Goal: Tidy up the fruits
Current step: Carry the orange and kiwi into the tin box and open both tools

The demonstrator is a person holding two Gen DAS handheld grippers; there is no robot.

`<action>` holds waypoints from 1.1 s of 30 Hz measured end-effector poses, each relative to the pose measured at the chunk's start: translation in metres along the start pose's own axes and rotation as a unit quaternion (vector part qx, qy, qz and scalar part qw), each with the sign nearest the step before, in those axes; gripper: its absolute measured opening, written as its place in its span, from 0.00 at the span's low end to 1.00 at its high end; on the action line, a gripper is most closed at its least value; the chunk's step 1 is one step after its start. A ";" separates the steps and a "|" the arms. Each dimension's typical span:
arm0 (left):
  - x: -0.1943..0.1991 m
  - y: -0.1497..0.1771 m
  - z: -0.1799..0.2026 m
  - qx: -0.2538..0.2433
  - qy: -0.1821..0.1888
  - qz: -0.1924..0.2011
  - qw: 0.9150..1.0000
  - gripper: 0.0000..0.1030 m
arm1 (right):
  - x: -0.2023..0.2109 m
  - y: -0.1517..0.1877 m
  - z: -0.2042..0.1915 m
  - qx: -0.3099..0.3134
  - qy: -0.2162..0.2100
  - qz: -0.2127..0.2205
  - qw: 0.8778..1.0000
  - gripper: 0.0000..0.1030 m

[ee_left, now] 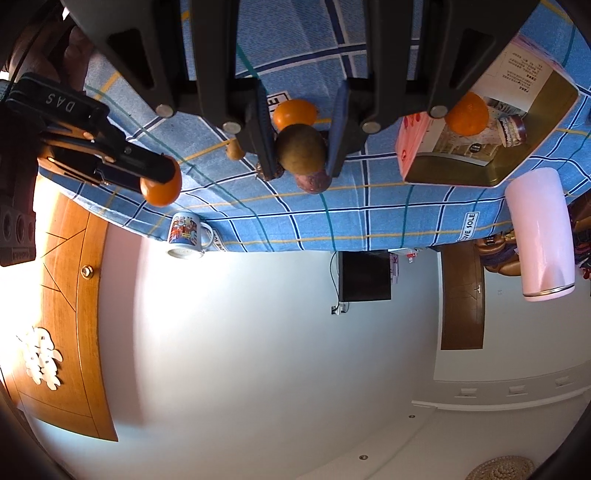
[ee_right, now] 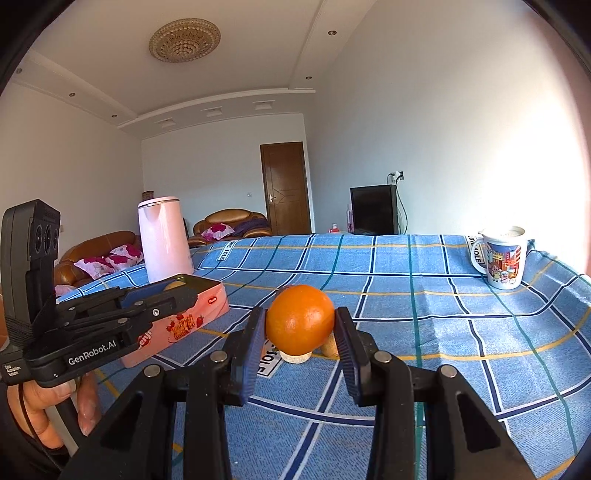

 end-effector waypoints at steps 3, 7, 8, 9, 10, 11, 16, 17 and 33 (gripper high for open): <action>0.006 -0.002 -0.023 0.022 -0.013 0.002 1.000 0.28 | -0.007 -0.007 -0.018 0.010 -0.016 -0.013 1.000 0.39; 0.012 -0.002 -0.060 0.053 -0.037 -0.001 0.998 0.28 | -0.026 -0.019 -0.051 0.022 -0.059 -0.032 0.998 0.39; 0.013 -0.001 -0.070 0.061 -0.044 -0.004 0.997 0.28 | -0.032 -0.021 -0.060 0.029 -0.066 -0.038 0.997 0.39; 0.014 0.000 -0.080 0.069 -0.049 -0.005 0.996 0.28 | -0.038 -0.022 -0.070 0.036 -0.074 -0.043 0.996 0.39; 0.015 0.002 -0.090 0.076 -0.057 -0.008 0.995 0.28 | -0.045 -0.023 -0.080 0.043 -0.082 -0.050 0.994 0.39; 0.016 0.004 -0.100 0.082 -0.067 -0.011 0.994 0.28 | -0.051 -0.024 -0.091 0.050 -0.091 -0.057 0.993 0.39; 0.017 0.011 -0.144 0.115 -0.091 -0.025 0.989 0.28 | -0.082 -0.021 -0.142 0.085 -0.119 -0.090 0.985 0.39; 0.018 0.012 -0.152 0.121 -0.094 -0.027 0.988 0.28 | -0.088 -0.020 -0.150 0.091 -0.121 -0.096 0.984 0.39; 0.007 0.033 -0.192 0.159 -0.104 -0.076 0.979 0.30 | -0.142 0.021 -0.220 0.165 -0.127 -0.211 0.955 0.39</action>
Point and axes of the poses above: each gripper's, at about its wrist camera, not at the fingertips, and x roughly against the way its jaws point, z to its right, y to its underside, the point moved 10 cm from there along -x, roughly the way its jaws point, and after that the axes turned 9 degrees about -z, right-handed, at the moved point
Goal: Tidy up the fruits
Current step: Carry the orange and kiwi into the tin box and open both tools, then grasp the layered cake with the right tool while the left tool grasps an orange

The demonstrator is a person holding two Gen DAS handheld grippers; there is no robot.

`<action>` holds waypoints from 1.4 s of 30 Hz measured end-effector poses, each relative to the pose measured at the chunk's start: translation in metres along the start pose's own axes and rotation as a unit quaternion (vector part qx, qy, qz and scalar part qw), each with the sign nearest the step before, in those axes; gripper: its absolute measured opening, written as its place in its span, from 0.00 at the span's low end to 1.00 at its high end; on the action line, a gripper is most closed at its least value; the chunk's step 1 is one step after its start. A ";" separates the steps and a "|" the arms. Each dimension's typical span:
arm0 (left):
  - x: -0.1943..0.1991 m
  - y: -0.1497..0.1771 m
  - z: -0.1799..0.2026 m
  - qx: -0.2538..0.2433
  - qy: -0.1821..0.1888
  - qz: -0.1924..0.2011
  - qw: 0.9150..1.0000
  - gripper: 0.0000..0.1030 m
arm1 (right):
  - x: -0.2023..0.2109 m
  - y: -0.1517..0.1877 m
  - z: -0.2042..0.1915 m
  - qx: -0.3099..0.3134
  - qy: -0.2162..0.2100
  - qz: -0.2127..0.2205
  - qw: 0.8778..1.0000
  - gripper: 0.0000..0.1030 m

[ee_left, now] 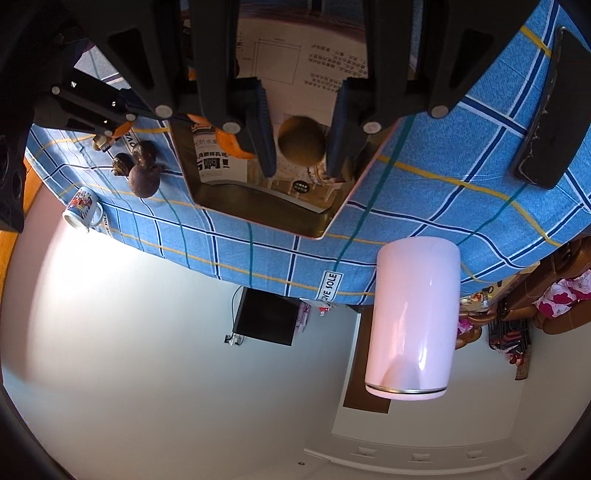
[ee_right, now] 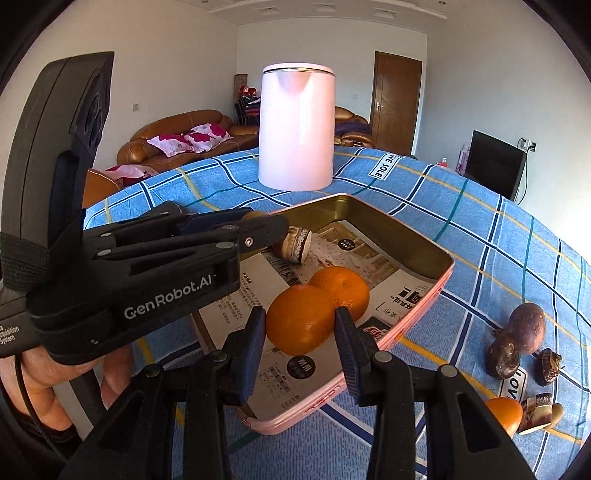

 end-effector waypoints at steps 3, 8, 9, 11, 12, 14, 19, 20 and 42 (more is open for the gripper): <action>0.006 -0.003 0.000 0.001 -0.005 0.011 1.000 0.43 | 0.003 0.002 0.001 -0.005 -0.003 0.005 1.000 0.40; 0.018 -0.010 0.021 -0.010 0.004 0.030 0.999 0.57 | 0.034 0.009 0.025 -0.029 0.004 0.035 0.999 0.56; 0.019 -0.010 0.029 -0.017 0.007 0.031 0.999 0.57 | 0.042 0.012 0.033 -0.036 0.006 0.041 0.999 0.56; 0.019 -0.008 0.047 -0.029 0.019 0.029 0.999 0.57 | 0.057 0.021 0.053 -0.052 0.021 0.052 0.997 0.56; 0.017 -0.007 0.057 -0.037 0.026 0.026 0.999 0.57 | 0.065 0.026 0.064 -0.060 0.030 0.057 0.996 0.56; 0.014 -0.004 0.077 -0.055 0.032 0.020 0.998 0.59 | 0.079 0.038 0.089 -0.075 0.057 0.062 0.994 0.56; -0.002 0.008 0.131 -0.102 0.056 -0.004 0.993 0.63 | 0.101 0.067 0.157 -0.126 0.140 0.056 0.980 0.56; -0.006 0.010 0.141 -0.110 0.060 -0.010 0.992 0.63 | 0.104 0.071 0.168 -0.138 0.150 0.056 0.977 0.56; -0.080 0.063 0.208 -0.133 0.132 -0.199 0.962 0.43 | 0.109 0.094 0.217 -0.208 0.156 0.062 0.964 0.56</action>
Point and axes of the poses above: each gripper's, at about its wrist camera, not at the fingertips, and x roughly against the way its jaws point, z to its right, y to its underside, the point moved 10 cm from there along -x, roughly the way its jaws point, and after that the axes turned 9 degrees about -z, right-handed, at the moved point
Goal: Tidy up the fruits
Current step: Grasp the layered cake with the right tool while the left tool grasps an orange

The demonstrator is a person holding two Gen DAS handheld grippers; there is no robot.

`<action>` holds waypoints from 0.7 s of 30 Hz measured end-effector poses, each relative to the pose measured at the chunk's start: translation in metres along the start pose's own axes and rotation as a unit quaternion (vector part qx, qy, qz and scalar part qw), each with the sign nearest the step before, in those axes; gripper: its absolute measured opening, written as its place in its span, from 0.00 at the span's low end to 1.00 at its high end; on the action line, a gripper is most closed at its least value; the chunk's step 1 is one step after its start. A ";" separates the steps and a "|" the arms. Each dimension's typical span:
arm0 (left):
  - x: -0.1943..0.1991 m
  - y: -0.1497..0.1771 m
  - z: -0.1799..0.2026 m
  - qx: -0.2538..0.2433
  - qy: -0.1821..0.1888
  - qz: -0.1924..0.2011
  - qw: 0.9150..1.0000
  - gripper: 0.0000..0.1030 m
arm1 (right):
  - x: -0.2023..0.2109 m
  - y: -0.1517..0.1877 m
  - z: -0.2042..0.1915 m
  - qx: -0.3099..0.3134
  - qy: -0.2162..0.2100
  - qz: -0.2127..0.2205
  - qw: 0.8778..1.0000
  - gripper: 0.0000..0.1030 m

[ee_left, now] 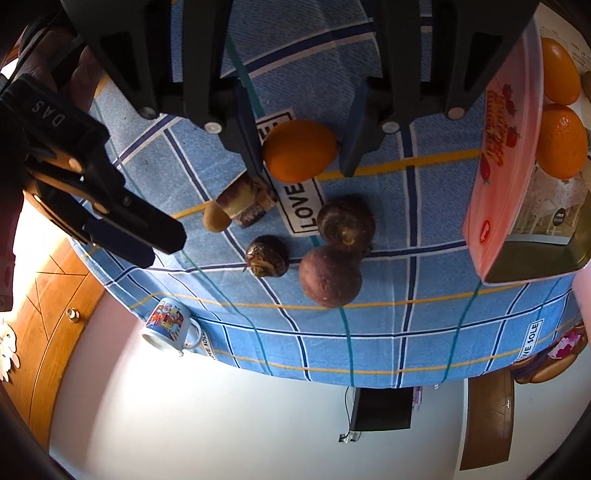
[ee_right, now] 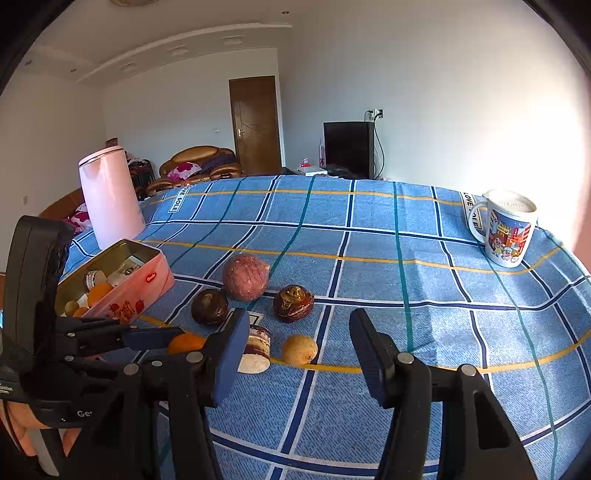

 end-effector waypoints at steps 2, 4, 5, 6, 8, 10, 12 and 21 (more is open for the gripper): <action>0.007 -0.001 -0.003 0.008 0.004 0.014 1.000 0.43 | -0.003 -0.001 -0.006 0.009 -0.005 -0.005 1.000 0.56; 0.019 -0.005 -0.011 0.012 -0.016 0.043 0.999 0.43 | -0.006 -0.001 -0.014 0.022 -0.010 -0.010 1.000 0.56; 0.027 -0.008 -0.014 0.013 -0.026 0.060 0.998 0.43 | -0.009 0.000 -0.017 0.028 -0.011 -0.015 0.999 0.56; 0.033 -0.011 -0.018 0.012 -0.040 0.074 0.996 0.43 | -0.012 0.000 -0.021 0.035 -0.013 -0.021 0.999 0.56; 0.040 -0.014 -0.026 0.013 -0.061 0.094 0.994 0.43 | -0.020 0.002 -0.029 0.051 -0.021 -0.038 0.998 0.54; 0.040 -0.017 -0.029 0.017 -0.054 0.094 0.994 0.43 | -0.028 0.004 -0.034 0.065 -0.018 -0.055 0.996 0.51; 0.038 -0.018 -0.030 0.022 -0.051 0.092 0.994 0.43 | -0.037 0.007 -0.038 0.073 -0.021 -0.073 0.994 0.49; 0.045 -0.017 -0.036 0.037 -0.038 0.107 0.993 0.43 | -0.065 0.028 -0.053 0.117 -0.022 -0.153 0.981 0.35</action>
Point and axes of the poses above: each gripper's, at about its wrist camera, not at the fingertips, and x roughly against the way its jaws point, z to its right, y to its underside, the point moved 10 cm from there along -x, roughly the way its jaws point, and after that the axes turned 9 degrees about -z, right-handed, at the moved point
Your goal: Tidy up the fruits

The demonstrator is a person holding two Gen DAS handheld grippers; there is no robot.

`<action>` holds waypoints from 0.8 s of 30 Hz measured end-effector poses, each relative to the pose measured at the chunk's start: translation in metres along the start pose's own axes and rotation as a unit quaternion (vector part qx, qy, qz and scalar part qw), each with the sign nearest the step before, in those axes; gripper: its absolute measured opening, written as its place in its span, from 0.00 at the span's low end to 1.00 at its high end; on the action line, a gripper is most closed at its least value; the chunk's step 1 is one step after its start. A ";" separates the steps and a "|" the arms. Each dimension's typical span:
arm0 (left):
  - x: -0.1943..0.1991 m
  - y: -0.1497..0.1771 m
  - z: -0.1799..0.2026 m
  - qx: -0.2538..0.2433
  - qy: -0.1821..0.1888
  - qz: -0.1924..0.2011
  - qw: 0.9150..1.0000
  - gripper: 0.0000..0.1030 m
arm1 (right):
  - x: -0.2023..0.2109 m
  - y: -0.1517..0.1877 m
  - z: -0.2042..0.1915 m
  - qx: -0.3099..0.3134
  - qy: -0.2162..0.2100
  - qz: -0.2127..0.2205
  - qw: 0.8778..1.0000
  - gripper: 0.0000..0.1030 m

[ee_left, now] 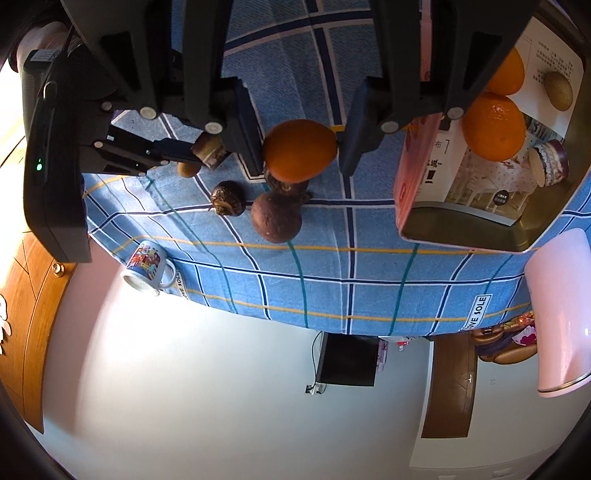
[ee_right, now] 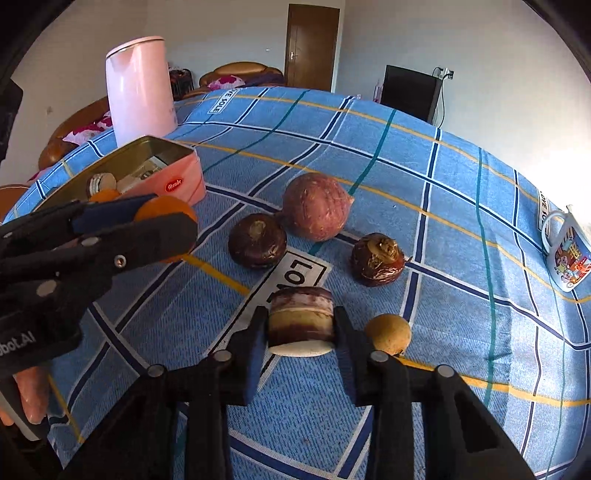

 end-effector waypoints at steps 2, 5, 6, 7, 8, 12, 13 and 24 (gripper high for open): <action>0.002 0.000 0.000 0.002 0.001 0.005 1.000 0.43 | 0.004 0.000 0.000 0.000 -0.003 0.007 1.000 0.35; 0.006 -0.002 0.000 0.002 0.001 0.015 1.000 0.43 | 0.015 -0.002 0.001 -0.003 -0.003 0.032 0.999 0.35; 0.007 -0.002 0.000 0.001 0.000 0.019 1.000 0.43 | 0.019 -0.003 0.002 -0.005 -0.002 0.041 0.999 0.35; 0.009 -0.002 0.001 -0.001 -0.001 0.022 1.000 0.43 | 0.023 -0.004 0.003 -0.007 0.000 0.049 0.999 0.35; 0.011 -0.003 0.001 -0.003 -0.003 0.026 1.000 0.43 | 0.026 -0.005 0.003 -0.008 0.002 0.057 0.998 0.35; 0.015 -0.004 0.004 -0.012 -0.012 0.040 0.999 0.43 | 0.040 -0.007 0.002 -0.007 -0.003 0.091 0.996 0.35; 0.017 -0.005 0.005 -0.014 -0.014 0.044 0.999 0.43 | 0.044 -0.007 0.002 -0.007 -0.004 0.099 0.995 0.35; 0.032 -0.007 0.009 -0.032 -0.029 0.083 0.996 0.43 | 0.075 -0.009 0.002 -0.013 -0.015 0.175 0.984 0.35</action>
Point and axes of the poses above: each gripper's, at about its wrist camera, not at the fingertips, and x roughly against the way its jaws point, z to its right, y to its underside, the point moved 10 cm from there along -x, roughly the way its jaws point, and after that the axes turned 9 degrees about -z, right-handed, at the moved point
